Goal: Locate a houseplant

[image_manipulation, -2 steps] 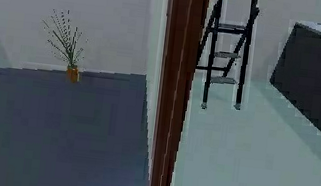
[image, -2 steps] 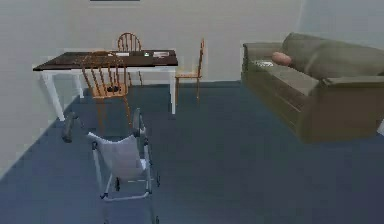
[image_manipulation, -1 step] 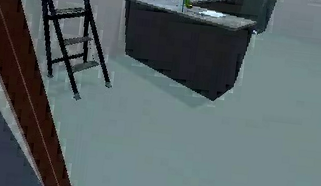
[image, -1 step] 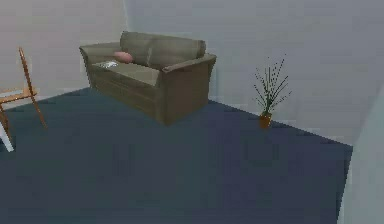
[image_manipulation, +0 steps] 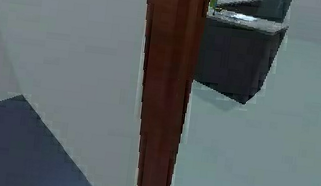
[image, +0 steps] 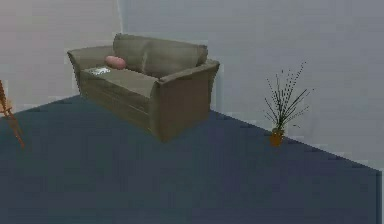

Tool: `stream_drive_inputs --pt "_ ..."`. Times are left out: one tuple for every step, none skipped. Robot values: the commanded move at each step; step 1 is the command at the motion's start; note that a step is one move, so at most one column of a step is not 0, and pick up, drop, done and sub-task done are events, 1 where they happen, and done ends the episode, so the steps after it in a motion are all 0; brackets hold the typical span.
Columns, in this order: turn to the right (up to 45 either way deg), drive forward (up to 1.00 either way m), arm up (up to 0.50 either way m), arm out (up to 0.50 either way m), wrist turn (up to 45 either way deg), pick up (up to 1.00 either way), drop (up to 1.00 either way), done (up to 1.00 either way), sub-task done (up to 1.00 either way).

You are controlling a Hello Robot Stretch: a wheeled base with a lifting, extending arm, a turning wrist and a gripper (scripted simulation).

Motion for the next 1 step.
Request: stream_drive_inputs --pt "33.0 0.0 0.0 0.0 0.0 0.0 0.0 0.0 0.0"
